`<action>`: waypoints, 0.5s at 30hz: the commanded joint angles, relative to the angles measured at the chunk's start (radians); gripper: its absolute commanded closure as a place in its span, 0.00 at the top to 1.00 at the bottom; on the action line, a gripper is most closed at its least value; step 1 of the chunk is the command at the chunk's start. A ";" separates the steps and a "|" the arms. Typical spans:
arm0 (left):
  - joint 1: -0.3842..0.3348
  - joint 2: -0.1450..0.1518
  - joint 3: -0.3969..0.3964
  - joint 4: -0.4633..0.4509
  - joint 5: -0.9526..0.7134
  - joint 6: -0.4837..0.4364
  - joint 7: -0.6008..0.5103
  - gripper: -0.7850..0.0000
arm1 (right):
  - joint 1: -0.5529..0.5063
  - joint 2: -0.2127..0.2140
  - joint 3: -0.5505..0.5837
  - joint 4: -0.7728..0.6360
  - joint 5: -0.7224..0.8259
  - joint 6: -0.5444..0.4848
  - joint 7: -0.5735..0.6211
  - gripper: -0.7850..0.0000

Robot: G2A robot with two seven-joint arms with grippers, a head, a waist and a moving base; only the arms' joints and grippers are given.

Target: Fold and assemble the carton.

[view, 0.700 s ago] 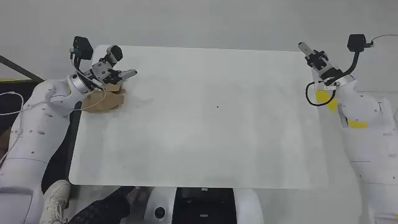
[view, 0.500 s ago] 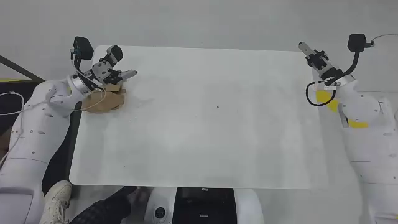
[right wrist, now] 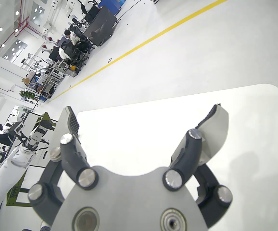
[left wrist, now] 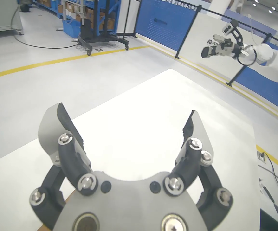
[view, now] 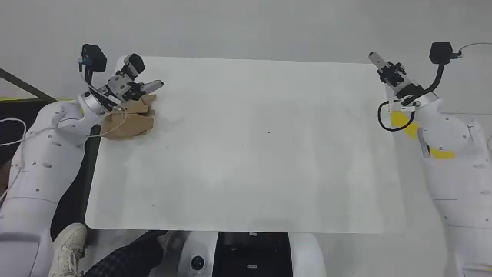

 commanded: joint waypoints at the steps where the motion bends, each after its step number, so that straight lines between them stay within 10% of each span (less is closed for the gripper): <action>1: 0.012 0.006 -0.025 0.014 -0.063 0.004 -0.049 1.00 | 0.000 0.000 0.000 0.000 0.000 0.000 0.000 1.00; 15: 0.115 0.070 -0.256 0.075 -0.499 0.187 -0.482 1.00 | 0.000 0.000 0.000 0.000 0.000 0.000 0.000 1.00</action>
